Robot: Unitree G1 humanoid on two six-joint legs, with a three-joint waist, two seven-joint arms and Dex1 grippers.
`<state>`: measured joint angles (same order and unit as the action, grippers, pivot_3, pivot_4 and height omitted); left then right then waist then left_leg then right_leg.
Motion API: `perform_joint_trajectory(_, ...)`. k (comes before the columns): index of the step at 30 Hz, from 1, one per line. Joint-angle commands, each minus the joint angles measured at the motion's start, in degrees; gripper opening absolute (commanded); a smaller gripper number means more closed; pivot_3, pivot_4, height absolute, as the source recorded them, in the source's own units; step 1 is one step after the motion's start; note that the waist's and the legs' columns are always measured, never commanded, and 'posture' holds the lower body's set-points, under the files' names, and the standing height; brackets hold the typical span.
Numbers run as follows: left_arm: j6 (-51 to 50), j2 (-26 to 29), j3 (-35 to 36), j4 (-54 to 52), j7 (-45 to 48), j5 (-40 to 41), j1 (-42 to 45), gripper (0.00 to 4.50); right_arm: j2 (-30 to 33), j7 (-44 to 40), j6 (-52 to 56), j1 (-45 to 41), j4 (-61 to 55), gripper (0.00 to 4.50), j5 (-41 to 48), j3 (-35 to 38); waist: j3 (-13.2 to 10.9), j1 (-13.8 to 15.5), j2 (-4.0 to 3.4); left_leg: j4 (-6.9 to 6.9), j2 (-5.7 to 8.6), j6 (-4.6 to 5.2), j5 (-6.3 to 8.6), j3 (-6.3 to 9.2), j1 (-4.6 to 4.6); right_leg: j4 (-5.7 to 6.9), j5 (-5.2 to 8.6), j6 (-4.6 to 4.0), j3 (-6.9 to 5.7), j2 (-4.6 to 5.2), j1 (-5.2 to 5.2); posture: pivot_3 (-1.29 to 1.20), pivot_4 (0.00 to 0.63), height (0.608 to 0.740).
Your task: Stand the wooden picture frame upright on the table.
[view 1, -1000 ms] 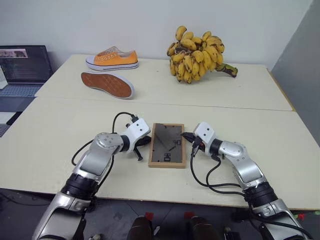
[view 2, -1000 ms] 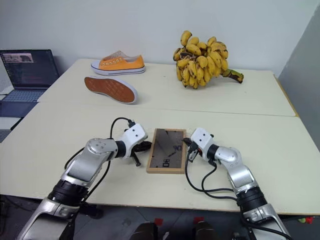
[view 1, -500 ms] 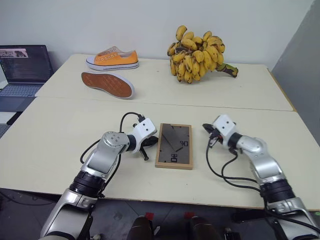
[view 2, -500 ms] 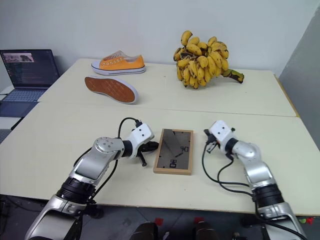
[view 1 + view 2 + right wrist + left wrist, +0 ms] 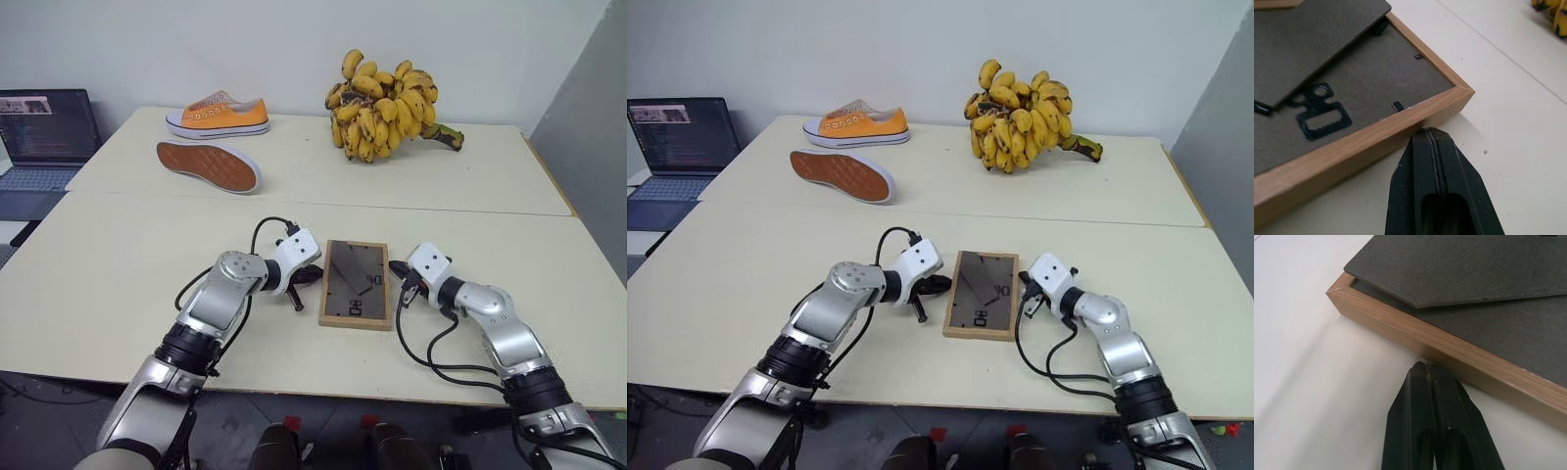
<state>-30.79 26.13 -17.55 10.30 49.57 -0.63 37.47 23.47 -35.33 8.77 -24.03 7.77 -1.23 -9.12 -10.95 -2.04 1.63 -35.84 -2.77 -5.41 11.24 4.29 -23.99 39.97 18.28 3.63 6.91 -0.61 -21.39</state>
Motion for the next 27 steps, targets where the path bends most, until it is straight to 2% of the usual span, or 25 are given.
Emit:
perform_joint_trajectory(1, 2.72, -3.71, -1.1, 0.92, -0.09, 0.21, 3.63, 0.04, -0.99, -0.65, -1.5, -2.87, 0.56, 0.0, 0.12, -0.53, 0.0, 0.14, 0.0, 0.0, 0.0, 0.0, 0.0, 0.0, -0.02, -0.01, 0.0, 0.0, -0.01, 0.0, 0.0, 0.0, 0.15, 0.74)
perform_joint_trajectory(10, 8.4, -10.18, -0.57, 12.09, -2.76, -1.95, 10.33, 0.04, 0.32, -0.58, -4.05, -5.95, 8.03, 0.0, -0.89, 1.09, 0.0, 0.11, 0.0, 0.0, 0.03, 0.0, 0.0, 0.02, -0.06, -0.02, 0.0, 0.0, -0.02, 0.01, -0.03, 0.0, 0.15, 0.74)
perform_joint_trajectory(14, 10.18, -10.64, 0.26, 15.0, -3.38, -2.47, 11.59, 0.04, 1.04, -0.47, -5.08, -5.75, 9.43, 0.0, -1.48, 1.85, 0.0, -0.1, 0.0, 0.01, 0.03, 0.0, 0.0, 0.02, -0.06, -0.02, 0.0, 0.0, -0.02, 0.01, -0.04, 0.0, 0.15, 0.74)
perform_joint_trajectory(18, 8.07, -7.48, 1.44, 13.73, -1.47, -1.91, 10.48, 0.04, 2.91, -1.46, -5.11, -3.27, 6.64, 0.0, -1.48, 2.7, -0.01, -0.29, 0.0, 0.02, 0.03, 0.0, 0.0, 0.03, -0.07, -0.02, 0.0, 0.0, -0.02, 0.01, -0.04, 0.0, 0.15, 0.74)
perform_joint_trajectory(24, -6.35, 3.5, 4.52, 5.18, 7.59, 2.72, 9.83, 0.04, 9.13, -5.43, -2.07, 5.7, -5.58, 0.0, 0.8, 5.98, -0.05, -1.06, -0.06, 0.05, 0.03, 0.0, 0.0, 0.1, -0.16, -0.03, 0.01, 0.01, -0.07, 0.0, -0.08, 0.0, 0.15, 0.74)
perform_joint_trajectory(27, -15.98, 5.56, 6.02, 2.0, 8.97, 6.04, 10.91, 0.04, 11.04, -5.93, -0.92, 8.21, -8.13, 0.0, 1.63, 7.08, -0.06, -1.24, -0.07, 0.04, 0.03, 0.0, 0.0, 0.11, -0.14, -0.03, 0.02, 0.02, -0.08, 0.0, -0.05, 0.0, 0.15, 0.74)
